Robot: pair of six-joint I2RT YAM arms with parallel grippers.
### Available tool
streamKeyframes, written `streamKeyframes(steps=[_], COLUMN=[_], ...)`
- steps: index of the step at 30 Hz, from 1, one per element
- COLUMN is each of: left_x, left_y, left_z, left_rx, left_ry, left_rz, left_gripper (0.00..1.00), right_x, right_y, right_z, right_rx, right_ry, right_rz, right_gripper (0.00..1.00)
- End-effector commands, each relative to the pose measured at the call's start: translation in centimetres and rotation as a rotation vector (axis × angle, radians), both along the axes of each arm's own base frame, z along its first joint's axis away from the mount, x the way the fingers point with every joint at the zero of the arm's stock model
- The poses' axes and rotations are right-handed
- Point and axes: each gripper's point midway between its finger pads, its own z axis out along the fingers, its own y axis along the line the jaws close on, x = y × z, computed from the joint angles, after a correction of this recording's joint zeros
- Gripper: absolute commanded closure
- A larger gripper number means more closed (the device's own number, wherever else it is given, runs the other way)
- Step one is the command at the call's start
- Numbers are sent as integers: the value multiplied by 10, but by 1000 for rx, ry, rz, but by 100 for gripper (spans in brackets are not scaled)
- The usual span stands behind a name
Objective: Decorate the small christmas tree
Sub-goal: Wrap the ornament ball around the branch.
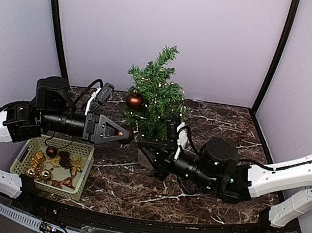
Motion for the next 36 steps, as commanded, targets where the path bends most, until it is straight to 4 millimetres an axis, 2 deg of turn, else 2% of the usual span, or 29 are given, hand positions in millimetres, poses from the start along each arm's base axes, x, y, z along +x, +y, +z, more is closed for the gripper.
streamKeyframes(steps=[1, 5, 9, 14, 21, 31, 36], left_x=[7, 12, 15, 18, 22, 23, 31], left_y=[9, 12, 14, 15, 13, 6, 19], left_z=[-11, -30, -41, -55, -59, -74, -81], left_rx=[37, 75, 80, 70, 34, 39, 76], left_ry=[27, 95, 144, 201, 238, 283, 303], left_rz=[78, 125, 163, 199, 215, 195, 243], left_gripper=[55, 54, 54, 54, 54, 54, 54], right_x=[1, 6, 14, 21, 34, 30, 33], right_y=[-6, -2, 1, 2, 6, -2, 1], right_z=[18, 6, -11, -18, -30, -46, -44], right_rx=[67, 34, 22, 26, -17, -56, -59], right_ry=[16, 96, 197, 261, 314, 351, 350], right_rz=[-23, -22, -5, 16, -8, -7, -20], right_gripper=[100, 100, 100, 100, 100, 100, 100])
